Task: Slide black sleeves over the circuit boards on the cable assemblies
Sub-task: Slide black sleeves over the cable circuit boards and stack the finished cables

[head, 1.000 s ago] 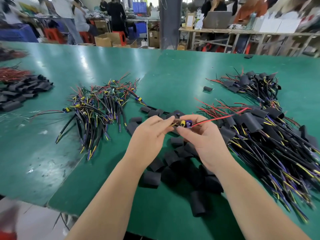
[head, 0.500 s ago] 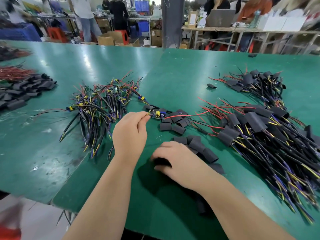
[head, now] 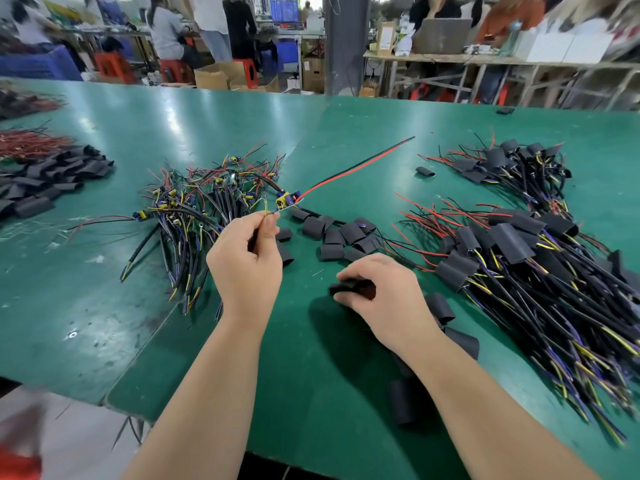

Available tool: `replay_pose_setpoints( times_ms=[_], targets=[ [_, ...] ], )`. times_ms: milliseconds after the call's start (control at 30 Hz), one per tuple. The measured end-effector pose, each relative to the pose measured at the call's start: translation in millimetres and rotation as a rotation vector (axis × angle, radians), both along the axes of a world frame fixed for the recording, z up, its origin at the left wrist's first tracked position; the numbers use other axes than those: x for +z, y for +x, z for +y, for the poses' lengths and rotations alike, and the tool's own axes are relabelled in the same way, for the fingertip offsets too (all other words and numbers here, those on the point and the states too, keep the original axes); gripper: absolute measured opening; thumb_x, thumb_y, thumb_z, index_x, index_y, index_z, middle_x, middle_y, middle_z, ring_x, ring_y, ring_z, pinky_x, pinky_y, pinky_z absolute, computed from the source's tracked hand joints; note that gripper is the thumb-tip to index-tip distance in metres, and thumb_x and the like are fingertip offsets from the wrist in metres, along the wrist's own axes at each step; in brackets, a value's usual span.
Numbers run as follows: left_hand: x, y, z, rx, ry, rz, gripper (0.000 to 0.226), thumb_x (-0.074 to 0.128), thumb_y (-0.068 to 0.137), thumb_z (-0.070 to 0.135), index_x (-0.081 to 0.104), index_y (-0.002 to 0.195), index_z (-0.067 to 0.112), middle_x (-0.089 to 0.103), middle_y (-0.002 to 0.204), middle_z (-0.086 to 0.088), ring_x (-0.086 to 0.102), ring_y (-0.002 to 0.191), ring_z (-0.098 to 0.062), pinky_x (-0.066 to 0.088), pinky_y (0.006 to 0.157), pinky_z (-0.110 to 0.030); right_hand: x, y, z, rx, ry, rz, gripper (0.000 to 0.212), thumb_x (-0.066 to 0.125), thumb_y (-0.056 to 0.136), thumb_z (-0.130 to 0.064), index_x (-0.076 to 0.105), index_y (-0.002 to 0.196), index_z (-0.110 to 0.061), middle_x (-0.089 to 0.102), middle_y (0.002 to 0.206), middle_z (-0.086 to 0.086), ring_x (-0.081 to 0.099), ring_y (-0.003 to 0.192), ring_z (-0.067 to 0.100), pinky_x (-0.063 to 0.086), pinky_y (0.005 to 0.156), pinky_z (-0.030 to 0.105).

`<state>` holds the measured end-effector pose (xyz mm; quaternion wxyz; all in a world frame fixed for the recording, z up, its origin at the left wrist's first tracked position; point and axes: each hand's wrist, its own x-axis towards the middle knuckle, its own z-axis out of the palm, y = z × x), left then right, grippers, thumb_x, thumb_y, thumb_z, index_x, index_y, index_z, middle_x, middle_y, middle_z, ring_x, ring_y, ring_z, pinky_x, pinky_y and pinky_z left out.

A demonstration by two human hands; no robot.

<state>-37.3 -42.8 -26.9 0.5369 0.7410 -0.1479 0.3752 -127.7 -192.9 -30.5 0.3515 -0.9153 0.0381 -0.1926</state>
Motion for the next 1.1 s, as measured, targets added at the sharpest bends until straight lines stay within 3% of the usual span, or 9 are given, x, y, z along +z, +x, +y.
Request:
replay_pose_setpoints(
  times_ms=[100,200,300,433,667,767,867,1000,1100],
  targets=[
    [-0.6,0.3,0.3,-0.017,-0.004,0.005,0.025,0.053,0.094,0.022,0.072,0.091,0.006,0.059,0.078,0.021,0.061,0.077,-0.011,0.046,0.074,-0.021,0.7,0.1,0.0,-0.001,-0.01,0.037,0.021,0.081,0.075,-0.016,0.076,0.096,-0.011,0.063,0.099,-0.001,0.059,0.094,0.013,0.03,0.079,-0.002],
    [-1.3,0.2,0.5,-0.014,0.003,0.005,0.024,0.054,0.094,0.021,0.072,0.09,0.006,0.061,0.077,0.018,0.061,0.077,-0.011,0.045,0.073,-0.018,-0.2,-0.6,-2.9,0.024,-0.068,0.095,0.031,0.077,0.08,-0.027,0.074,0.107,-0.012,0.061,0.117,-0.002,0.054,0.11,0.011,0.027,0.086,0.004],
    [-2.0,-0.5,0.8,-0.021,0.007,0.009,0.023,0.054,0.094,0.02,0.072,0.088,0.006,0.063,0.078,0.012,0.062,0.077,-0.013,0.047,0.073,-0.023,0.3,-1.4,-4.3,0.031,-0.143,0.101,0.027,0.071,0.085,-0.019,0.072,0.112,-0.013,0.058,0.127,-0.001,0.052,0.117,0.013,0.022,0.09,0.001],
    [-2.1,-1.6,1.0,-0.033,0.028,0.002,0.022,0.054,0.094,0.016,0.072,0.089,0.005,0.063,0.078,0.011,0.059,0.076,-0.006,0.042,0.075,-0.01,1.4,-4.1,-6.0,-0.011,-0.112,0.015,0.03,0.07,0.08,-0.003,0.069,0.107,-0.015,0.064,0.109,-0.001,0.057,0.102,0.015,0.033,0.086,0.01],
    [-3.4,-1.4,0.3,-0.05,0.041,-0.003,0.019,0.057,0.093,0.014,0.073,0.089,0.005,0.064,0.076,0.01,0.058,0.073,-0.005,0.042,0.072,-0.009,8.5,-5.8,-4.4,-0.061,0.088,-0.055,0.022,0.067,0.068,0.007,0.073,0.08,-0.011,0.066,0.1,-0.002,0.054,0.084,0.001,0.031,0.079,-0.002],
    [-3.8,-2.2,0.1,-0.056,0.051,0.004,0.019,0.056,0.093,0.015,0.073,0.088,0.006,0.063,0.076,0.011,0.058,0.073,-0.006,0.043,0.071,-0.012,10.9,-6.2,-10.5,-0.1,0.221,0.003,0.029,0.068,0.071,0.002,0.069,0.08,-0.025,0.068,0.091,-0.008,0.049,0.064,-0.005,0.041,0.07,0.013],
    [-4.0,-2.1,0.3,-0.071,0.054,0.004,0.019,0.056,0.093,0.014,0.073,0.088,0.006,0.064,0.076,0.009,0.058,0.072,-0.005,0.042,0.07,-0.01,16.7,-6.0,-16.8,-0.079,0.605,-0.045,0.044,0.072,0.073,0.007,0.061,0.098,-0.027,0.072,0.088,-0.001,0.045,0.052,0.0,0.042,0.059,0.016],
    [-4.5,-2.0,-0.7,-0.088,0.067,-0.009,0.02,0.057,0.092,0.014,0.073,0.088,0.002,0.065,0.077,0.006,0.056,0.073,-0.003,0.04,0.073,-0.007,27.0,-5.8,-30.2,-0.046,1.223,-0.198,0.044,0.071,0.077,-0.002,0.053,0.113,-0.019,0.074,0.094,0.012,0.062,0.064,0.011,0.048,0.058,0.019],
    [-4.4,-2.8,-2.0,-0.115,0.055,-0.028,0.019,0.058,0.091,0.012,0.072,0.088,0.0,0.064,0.078,0.006,0.056,0.074,-0.003,0.042,0.074,-0.007,33.3,-9.2,-46.5,-0.024,1.52,-0.319,0.034,0.064,0.08,-0.015,0.052,0.112,-0.011,0.072,0.095,0.014,0.071,0.083,0.023,0.054,0.064,0.023]
  ],
)
